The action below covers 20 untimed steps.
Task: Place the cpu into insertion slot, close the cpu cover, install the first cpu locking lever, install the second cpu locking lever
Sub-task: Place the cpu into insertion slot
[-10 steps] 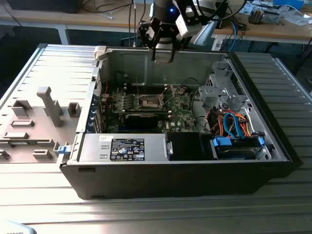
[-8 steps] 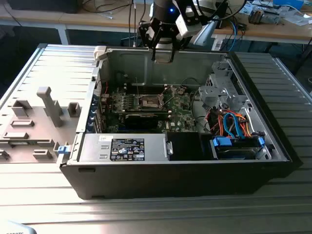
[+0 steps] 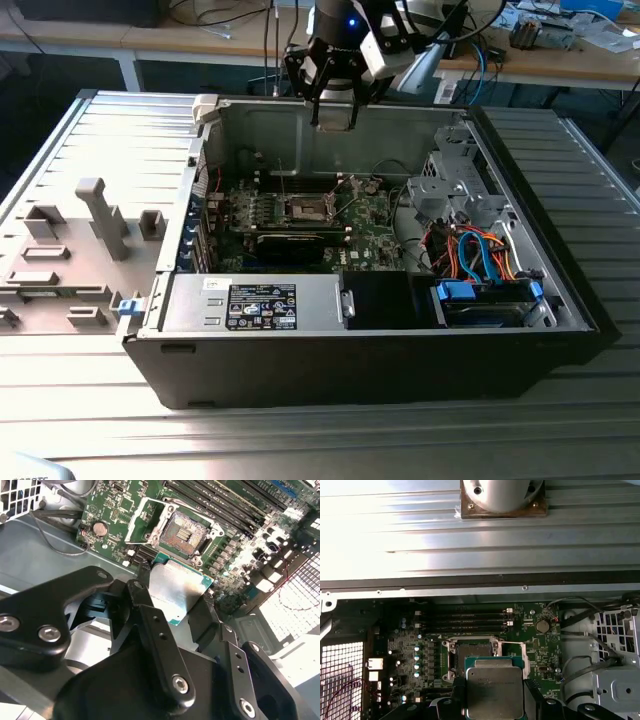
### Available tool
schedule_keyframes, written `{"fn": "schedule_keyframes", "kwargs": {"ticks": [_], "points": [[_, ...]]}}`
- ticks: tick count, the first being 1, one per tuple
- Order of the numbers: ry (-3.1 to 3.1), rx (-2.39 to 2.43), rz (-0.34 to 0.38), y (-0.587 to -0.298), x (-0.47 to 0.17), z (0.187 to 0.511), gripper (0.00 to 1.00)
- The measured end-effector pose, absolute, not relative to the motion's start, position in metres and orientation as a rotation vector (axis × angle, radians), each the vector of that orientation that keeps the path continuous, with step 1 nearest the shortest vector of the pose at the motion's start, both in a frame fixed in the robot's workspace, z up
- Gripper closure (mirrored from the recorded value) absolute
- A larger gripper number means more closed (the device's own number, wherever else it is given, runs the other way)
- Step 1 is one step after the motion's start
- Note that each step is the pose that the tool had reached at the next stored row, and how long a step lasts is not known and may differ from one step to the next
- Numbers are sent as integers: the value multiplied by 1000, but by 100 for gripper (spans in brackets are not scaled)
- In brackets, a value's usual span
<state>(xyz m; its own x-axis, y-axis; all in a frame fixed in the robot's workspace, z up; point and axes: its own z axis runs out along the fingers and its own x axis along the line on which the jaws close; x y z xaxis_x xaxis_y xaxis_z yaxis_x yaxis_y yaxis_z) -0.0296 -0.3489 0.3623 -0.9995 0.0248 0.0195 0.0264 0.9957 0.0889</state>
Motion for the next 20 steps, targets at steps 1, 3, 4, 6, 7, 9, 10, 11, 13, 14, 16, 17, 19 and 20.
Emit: {"fn": "schedule_keyframes", "kwargs": {"ticks": [1, 3, 4, 6, 7, 9, 10, 11, 13, 14, 16, 17, 19, 20], "points": [[-3120, -40, -140, -349, -30, 362, 46], [-3120, -40, -139, -349, -30, 361, 46], [-3120, -40, -140, -349, -30, 361, 46], [-3120, -40, -140, -349, -30, 361, 46], [-3120, -40, -140, -349, -30, 361, 46], [-3120, -40, -140, -349, -30, 360, 46], [-3120, -40, -140, -349, -30, 359, 46], [-3120, -40, -140, -349, -30, 359, 46], [-3120, -40, -140, -349, -30, 359, 46], [-3120, -40, -140, -349, -30, 359, 46], [-3120, -40, -140, -349, -30, 358, 46], [-3120, -40, -140, -349, -30, 358, 46], [-3120, -40, -140, -349, -30, 357, 46], [-3120, -40, -140, -349, -30, 357, 46]]}}
